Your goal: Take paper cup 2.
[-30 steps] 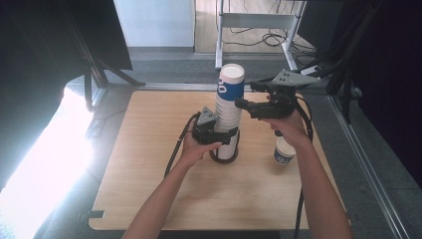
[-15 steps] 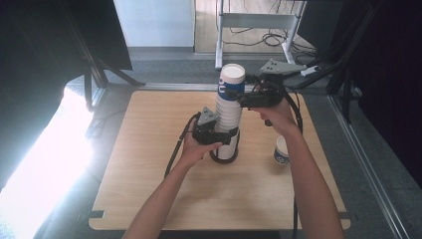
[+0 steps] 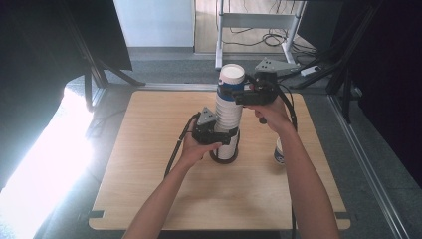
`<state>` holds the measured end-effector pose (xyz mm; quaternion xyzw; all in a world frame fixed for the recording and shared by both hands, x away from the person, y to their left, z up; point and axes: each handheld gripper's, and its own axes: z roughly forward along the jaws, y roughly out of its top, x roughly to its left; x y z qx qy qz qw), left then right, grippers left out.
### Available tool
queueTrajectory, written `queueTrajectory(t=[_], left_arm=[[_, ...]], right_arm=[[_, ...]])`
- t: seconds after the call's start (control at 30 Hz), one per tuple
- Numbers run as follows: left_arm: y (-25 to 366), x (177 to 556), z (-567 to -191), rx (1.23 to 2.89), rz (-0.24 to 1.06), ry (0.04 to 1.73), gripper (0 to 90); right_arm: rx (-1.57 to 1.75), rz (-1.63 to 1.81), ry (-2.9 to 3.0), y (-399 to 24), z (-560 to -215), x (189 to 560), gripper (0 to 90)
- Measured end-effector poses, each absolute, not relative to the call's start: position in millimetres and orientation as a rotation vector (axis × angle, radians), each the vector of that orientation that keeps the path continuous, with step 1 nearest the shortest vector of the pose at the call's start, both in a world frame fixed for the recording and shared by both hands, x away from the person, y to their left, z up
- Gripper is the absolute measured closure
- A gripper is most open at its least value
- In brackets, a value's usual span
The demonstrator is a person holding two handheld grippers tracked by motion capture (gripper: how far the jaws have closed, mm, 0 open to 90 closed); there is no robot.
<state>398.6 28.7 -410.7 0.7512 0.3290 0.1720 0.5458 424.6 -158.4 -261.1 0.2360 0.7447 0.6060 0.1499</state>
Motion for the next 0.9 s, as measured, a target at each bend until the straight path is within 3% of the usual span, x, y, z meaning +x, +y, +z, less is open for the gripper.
queueTrajectory(t=[0.9], left_arm=[[27, 397, -409, 1.795, 0.417, 0.781, 12.4]], right_arm=[[0.631, 1.847, 1.944, -176, -217, 401, 25.5]])
